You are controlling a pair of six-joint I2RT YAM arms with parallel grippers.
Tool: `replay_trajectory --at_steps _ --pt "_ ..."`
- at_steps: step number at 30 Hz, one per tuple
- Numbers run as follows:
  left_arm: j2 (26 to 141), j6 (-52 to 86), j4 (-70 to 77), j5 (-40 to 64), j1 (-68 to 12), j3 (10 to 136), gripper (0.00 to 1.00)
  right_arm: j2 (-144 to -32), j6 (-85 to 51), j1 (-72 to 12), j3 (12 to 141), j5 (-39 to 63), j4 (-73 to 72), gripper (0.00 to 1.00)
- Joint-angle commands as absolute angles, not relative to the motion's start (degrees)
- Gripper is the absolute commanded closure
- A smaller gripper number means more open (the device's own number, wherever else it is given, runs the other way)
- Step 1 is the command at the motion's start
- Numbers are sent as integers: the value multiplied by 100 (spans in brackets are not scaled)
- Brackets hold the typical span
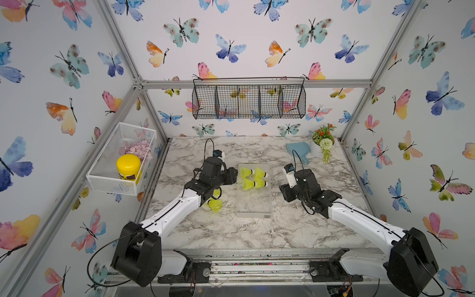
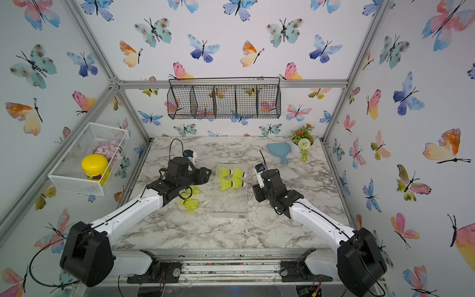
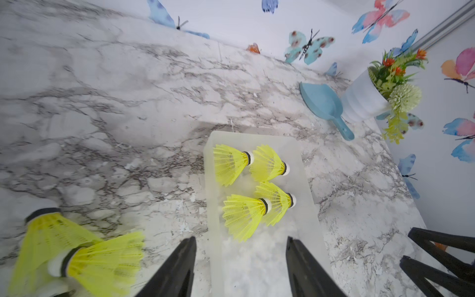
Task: Put the shuttlecocks into the storage box
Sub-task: Place the shuttlecock in the storage box, then pick up the shuttlecock at the center of the board.
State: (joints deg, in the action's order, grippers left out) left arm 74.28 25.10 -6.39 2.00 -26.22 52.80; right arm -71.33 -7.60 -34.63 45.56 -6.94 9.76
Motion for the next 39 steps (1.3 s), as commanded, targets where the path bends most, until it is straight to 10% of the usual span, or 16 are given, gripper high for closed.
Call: replay_trajectory --at_steps 1,17,39 --pt "6851 2445 -1347 -208 -2480 5001 39 -7057 -1062 -3292 4500 -864 727 44" --pt "5423 3723 -2537 -453 -2434 3645 39 -7307 -1011 -2945 4432 -316 669 44" --pt "6504 3174 -2124 -698 -2604 3344 45 -7347 -1049 -2906 4307 -292 564 44"
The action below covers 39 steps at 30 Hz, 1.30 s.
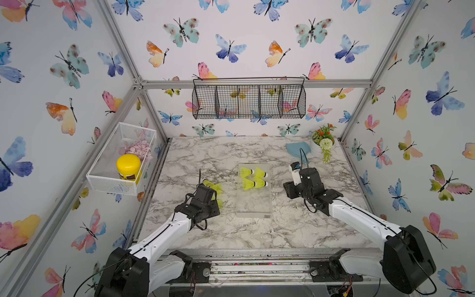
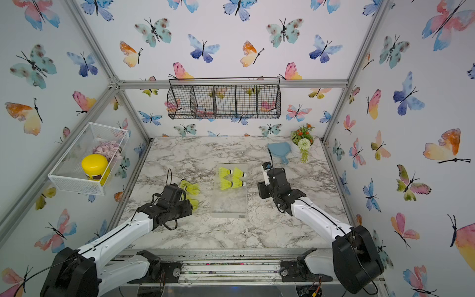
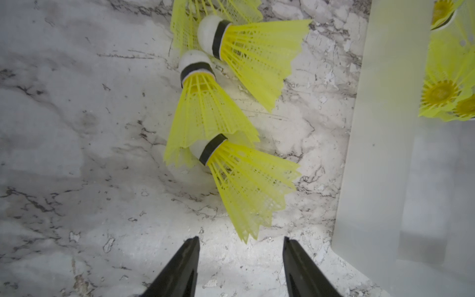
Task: Put the shuttlecocks into the storage box
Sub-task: Pick up the shuttlecock at the center of the board.
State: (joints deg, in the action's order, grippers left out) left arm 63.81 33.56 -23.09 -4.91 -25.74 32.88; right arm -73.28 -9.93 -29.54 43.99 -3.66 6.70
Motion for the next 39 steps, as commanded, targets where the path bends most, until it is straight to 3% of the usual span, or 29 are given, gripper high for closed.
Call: replay_trajectory --at_steps 1,11,20,32,39 --pt "6569 3144 -2094 -773 -2604 3356 46 -7341 -1047 -2902 4307 -290 572 44" --pt "6820 2971 -1689 -1062 -2611 3325 62 -7298 -1025 -2892 4307 -288 626 44" --pt "6777 3089 -1575 -1193 -2619 3226 100 -7303 -986 -2892 4315 -244 676 44" --pt "5599 3354 -2253 -976 -2655 3568 100 -7292 -830 -2892 4351 39 654 44" --pt "5304 3365 -1967 161 -2655 4178 100 -7153 222 -2892 3994 1566 -244 43"
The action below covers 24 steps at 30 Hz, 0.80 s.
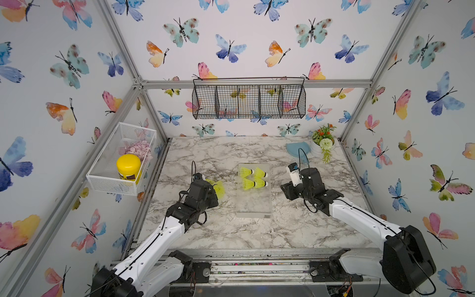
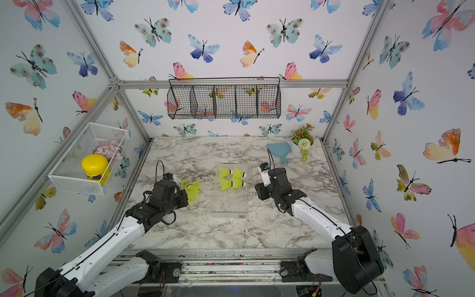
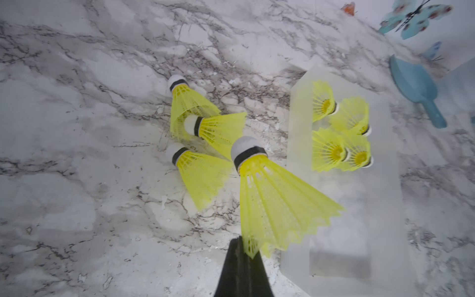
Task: Put the shuttlecocks into the storage box
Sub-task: Pick up the shuttlecock at the center of the board, then place the shuttlecock in the storage box.
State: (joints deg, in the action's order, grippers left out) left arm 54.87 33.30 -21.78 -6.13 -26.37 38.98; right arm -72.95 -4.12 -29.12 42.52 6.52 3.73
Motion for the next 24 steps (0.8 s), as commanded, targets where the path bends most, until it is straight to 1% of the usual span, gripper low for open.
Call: replay_trajectory --at_steps 1,3,8,11,17,24 --pt "5316 3358 -1810 435 -2652 4238 100 -7100 359 -2892 3864 1788 -545 43" --pt "5455 3341 -1476 1160 -2656 4422 100 -7003 618 -2892 3577 2199 -1261 44" --pt "6178 3243 -1329 2820 -2655 5167 100 -7162 1277 -2893 3460 2810 -2272 44" --pt "6543 3243 -1130 3605 -2714 5427 100 -7326 1702 -2892 3494 2792 -2783 43" --pt "7026 3270 -826 4289 -2965 5653 100 -7704 2280 -2892 3598 2500 -3700 41" --pt "7318 3290 -793 4364 -3188 5740 100 -7863 2732 -2892 3717 2937 -3978 41"
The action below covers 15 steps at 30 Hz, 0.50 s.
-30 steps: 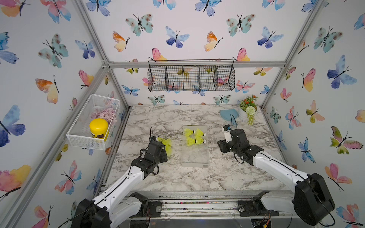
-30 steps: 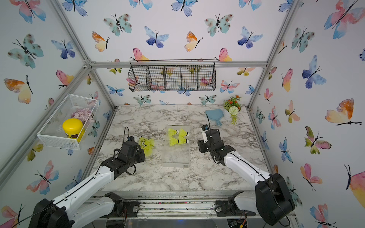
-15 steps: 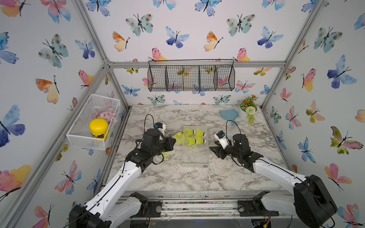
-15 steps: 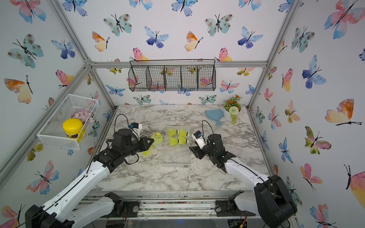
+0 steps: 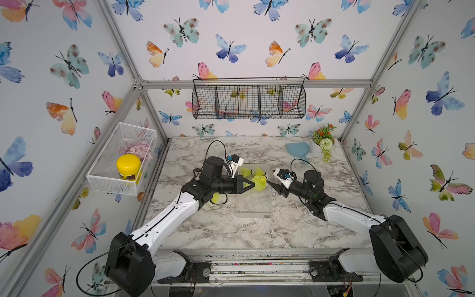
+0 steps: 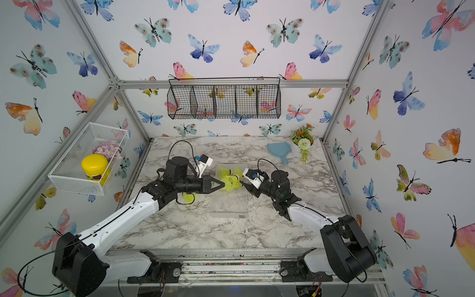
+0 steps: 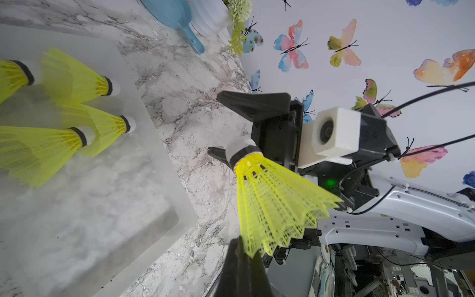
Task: Put the shuttlecocks into the storage box
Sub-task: Place the shuttlecock in the storage box.
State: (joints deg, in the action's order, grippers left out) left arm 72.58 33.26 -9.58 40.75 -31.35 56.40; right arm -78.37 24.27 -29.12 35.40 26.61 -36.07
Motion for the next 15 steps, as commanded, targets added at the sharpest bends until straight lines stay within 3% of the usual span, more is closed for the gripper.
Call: replay_trajectory --at_steps 1,15 --pt "7335 3304 -770 4367 -3205 5735 100 -7850 2748 -2892 3735 2988 -3957 41" --pt "7689 3463 -590 4267 -3320 5759 100 -7670 3453 -2970 3895 3805 -3010 47"
